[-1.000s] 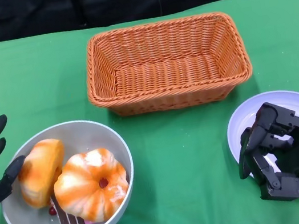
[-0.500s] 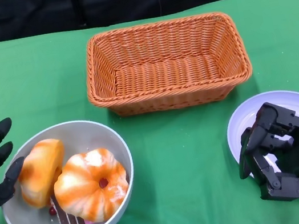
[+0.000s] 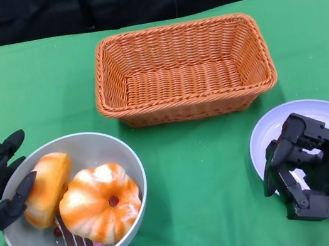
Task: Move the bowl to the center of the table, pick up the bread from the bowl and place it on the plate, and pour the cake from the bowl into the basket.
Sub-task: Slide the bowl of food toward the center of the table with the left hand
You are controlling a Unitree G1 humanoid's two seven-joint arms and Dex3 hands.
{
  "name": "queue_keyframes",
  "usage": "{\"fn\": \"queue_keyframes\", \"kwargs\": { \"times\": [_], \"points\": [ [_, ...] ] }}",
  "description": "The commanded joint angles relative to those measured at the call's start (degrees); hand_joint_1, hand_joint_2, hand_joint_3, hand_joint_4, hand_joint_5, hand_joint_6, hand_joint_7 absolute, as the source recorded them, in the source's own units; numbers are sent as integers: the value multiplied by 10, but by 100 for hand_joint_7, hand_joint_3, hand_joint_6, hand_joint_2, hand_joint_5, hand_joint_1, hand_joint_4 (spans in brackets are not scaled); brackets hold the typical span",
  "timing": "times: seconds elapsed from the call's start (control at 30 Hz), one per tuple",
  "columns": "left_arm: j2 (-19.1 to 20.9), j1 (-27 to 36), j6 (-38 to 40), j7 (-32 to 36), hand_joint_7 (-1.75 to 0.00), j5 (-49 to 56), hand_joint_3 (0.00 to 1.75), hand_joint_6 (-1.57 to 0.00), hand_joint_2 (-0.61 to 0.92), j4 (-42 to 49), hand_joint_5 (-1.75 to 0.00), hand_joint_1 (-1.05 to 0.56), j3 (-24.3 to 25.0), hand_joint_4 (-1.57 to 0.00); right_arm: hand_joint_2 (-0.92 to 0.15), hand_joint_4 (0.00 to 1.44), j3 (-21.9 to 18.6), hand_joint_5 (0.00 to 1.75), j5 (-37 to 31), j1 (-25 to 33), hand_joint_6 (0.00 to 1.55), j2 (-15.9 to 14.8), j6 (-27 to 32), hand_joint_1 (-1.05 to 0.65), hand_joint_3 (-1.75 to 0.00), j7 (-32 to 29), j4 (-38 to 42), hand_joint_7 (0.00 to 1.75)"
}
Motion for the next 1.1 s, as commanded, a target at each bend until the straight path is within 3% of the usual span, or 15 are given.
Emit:
{"fn": "queue_keyframes", "kwargs": {
  "times": [0.03, 1.1],
  "points": [
    [3, 8, 11, -11, 0, -9, 58, -25, 92, -9, 0, -90, 1, -27, -54, 76, -3, 175, 6, 1, 63, -4, 2, -12, -122, -2, -2, 159],
    [-36, 46, 76, -66, 0, -57, 57, -23, 92, -111, 0, -91, 0, -26, -54, 76, -3, 175, 6, 0, 63, -4, 0, -10, -124, -1, -1, 159]
  ]
}}
